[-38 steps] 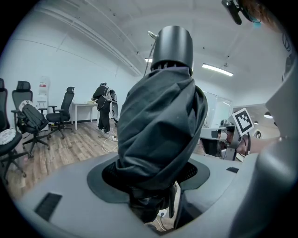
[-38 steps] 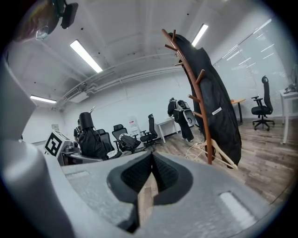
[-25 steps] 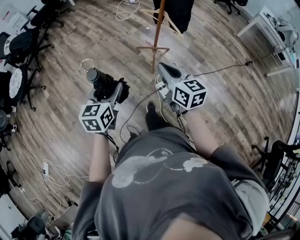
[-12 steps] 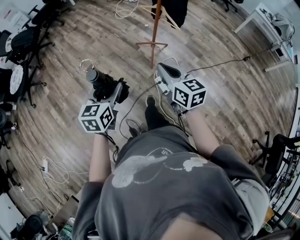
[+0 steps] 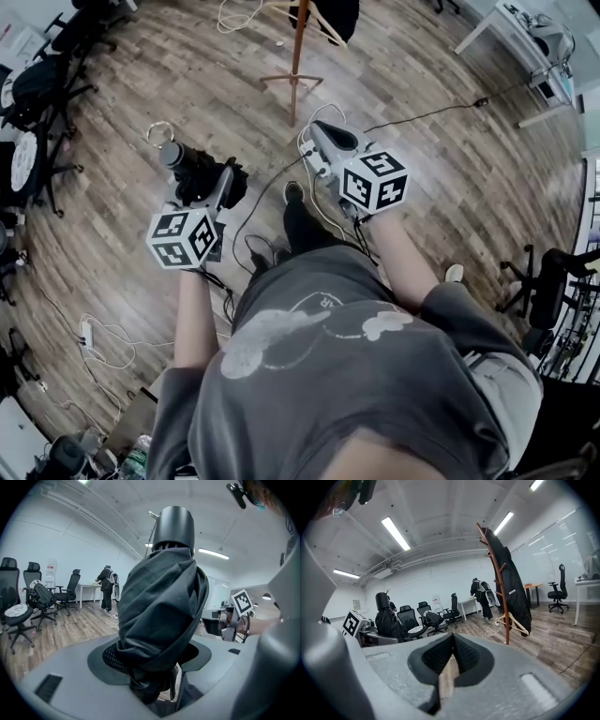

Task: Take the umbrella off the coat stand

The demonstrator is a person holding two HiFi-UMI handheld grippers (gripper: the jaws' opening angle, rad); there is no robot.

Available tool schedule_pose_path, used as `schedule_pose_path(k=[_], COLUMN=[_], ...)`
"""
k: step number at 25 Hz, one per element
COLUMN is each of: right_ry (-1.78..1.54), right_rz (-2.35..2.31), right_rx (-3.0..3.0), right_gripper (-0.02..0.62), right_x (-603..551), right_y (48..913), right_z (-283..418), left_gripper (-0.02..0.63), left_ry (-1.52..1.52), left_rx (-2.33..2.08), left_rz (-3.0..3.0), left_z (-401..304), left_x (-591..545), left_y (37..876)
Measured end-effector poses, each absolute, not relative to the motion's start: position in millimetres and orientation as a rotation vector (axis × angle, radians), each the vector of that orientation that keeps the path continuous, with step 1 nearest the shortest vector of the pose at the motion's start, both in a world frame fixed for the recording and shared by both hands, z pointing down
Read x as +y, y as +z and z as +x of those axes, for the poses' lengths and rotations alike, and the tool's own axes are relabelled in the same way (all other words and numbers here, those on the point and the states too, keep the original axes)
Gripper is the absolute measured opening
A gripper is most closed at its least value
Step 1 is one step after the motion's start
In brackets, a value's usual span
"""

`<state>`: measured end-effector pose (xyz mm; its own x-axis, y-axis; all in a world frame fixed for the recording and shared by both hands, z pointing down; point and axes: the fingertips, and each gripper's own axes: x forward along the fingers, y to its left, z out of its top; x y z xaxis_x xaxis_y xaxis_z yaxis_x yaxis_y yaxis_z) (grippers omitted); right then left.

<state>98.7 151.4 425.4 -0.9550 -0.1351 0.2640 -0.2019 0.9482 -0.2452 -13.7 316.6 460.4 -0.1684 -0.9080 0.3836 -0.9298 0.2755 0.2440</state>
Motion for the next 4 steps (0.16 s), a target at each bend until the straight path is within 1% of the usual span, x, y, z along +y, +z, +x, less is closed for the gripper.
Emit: schedule_pose_path(k=[4], right_ry=[0.381], right_rz=[0.248], right_rx=[-2.853], right_gripper=[-0.002], right_x=[160.9], right_y=[424.4], right_z=[106.0], left_gripper=[0.275], left_ry=[0.059], left_rx=[-2.085], left_rz=[1.651], left_z=[-5.0], left_x=[326.9], left_y=[463.3])
